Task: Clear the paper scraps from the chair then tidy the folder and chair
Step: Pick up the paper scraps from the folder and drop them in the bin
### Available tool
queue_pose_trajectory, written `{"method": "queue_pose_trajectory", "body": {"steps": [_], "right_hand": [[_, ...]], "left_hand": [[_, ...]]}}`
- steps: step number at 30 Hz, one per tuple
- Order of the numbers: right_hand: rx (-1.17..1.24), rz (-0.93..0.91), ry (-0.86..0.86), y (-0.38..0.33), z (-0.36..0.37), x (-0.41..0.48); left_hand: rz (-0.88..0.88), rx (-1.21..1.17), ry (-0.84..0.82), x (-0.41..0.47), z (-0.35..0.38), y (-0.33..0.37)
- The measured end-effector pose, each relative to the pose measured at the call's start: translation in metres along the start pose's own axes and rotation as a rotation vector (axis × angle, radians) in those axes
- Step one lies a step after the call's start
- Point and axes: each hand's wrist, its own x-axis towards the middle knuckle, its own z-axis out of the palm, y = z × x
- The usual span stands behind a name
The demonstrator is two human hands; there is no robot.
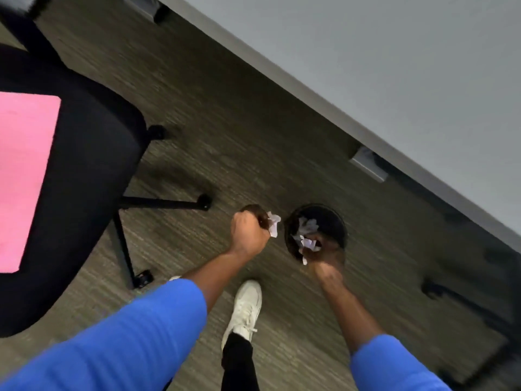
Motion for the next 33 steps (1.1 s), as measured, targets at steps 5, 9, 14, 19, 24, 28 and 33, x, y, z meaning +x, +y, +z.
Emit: {"method": "queue_pose_trajectory", "body": {"steps": [5, 9, 14, 19, 24, 28, 33], "right_hand": [[-0.025, 0.114, 0.049, 0.044, -0.02, 0.027], [-0.097, 0.059, 0.095, 0.073, -0.024, 0.047], [-0.139, 0.129, 0.021, 0.077, -0.025, 0.068], [-0.166, 0.135, 0.047, 0.089, -0.025, 0.077], [-0.132, 0.155, 0.062, 0.098, -0.023, 0.073], [-0.107, 0.096, 0.083, 0.069, -0.021, 0.058], [-0.065, 0.03, 0.056, 0.028, -0.002, 0.046]], "left_hand": [[-0.046, 0.09, -0.107, 0.011, 0.073, 0.025], [-0.054, 0.087, -0.141, 0.011, 0.109, 0.037], [-0.048, 0.026, -0.237, 0.007, 0.137, 0.037], [-0.169, -0.103, -0.283, 0.022, 0.172, 0.001], [-0.12, -0.009, -0.395, 0.011, 0.142, 0.02], [-0.101, 0.057, -0.42, 0.007, 0.118, 0.023], [-0.078, 0.094, -0.375, 0.009, 0.069, 0.024]]}}
